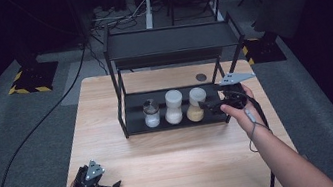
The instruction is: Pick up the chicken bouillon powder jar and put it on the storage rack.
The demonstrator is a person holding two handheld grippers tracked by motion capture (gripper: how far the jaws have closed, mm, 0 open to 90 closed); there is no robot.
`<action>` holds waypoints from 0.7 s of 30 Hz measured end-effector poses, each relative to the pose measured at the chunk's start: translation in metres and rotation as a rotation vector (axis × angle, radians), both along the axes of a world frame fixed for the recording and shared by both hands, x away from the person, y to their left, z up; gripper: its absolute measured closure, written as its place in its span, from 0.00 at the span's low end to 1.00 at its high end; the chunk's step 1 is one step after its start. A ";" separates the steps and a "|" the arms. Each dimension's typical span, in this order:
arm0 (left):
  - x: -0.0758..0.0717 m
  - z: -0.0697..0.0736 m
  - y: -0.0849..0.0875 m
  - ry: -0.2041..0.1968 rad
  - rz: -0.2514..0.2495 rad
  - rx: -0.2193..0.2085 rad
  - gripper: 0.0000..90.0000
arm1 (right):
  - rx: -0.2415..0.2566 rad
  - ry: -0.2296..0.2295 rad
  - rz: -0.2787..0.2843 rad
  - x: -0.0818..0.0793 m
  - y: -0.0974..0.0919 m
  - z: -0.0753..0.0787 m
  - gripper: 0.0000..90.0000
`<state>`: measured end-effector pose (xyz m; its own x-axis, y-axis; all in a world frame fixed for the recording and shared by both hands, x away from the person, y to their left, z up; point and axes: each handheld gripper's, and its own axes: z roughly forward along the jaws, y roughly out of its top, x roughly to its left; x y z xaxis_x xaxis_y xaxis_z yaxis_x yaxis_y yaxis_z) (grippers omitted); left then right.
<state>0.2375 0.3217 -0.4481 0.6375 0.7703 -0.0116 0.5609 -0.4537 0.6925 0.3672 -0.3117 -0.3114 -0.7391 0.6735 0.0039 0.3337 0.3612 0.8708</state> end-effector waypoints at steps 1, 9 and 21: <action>0.000 0.000 0.000 0.000 0.001 0.000 0.00 | 0.002 -0.006 0.004 -0.004 -0.003 0.001 0.09; 0.000 0.000 -0.001 0.000 0.004 0.001 0.00 | 0.018 -0.028 0.033 -0.029 -0.025 0.008 0.09; -0.001 0.000 0.000 0.001 0.004 0.001 0.00 | 0.017 -0.037 0.046 -0.058 -0.051 0.015 0.09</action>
<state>0.2369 0.3213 -0.4479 0.6345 0.7729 -0.0114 0.5633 -0.4522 0.6915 0.3089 -0.3626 -0.2968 -0.7694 0.6387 -0.0126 0.2847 0.3605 0.8882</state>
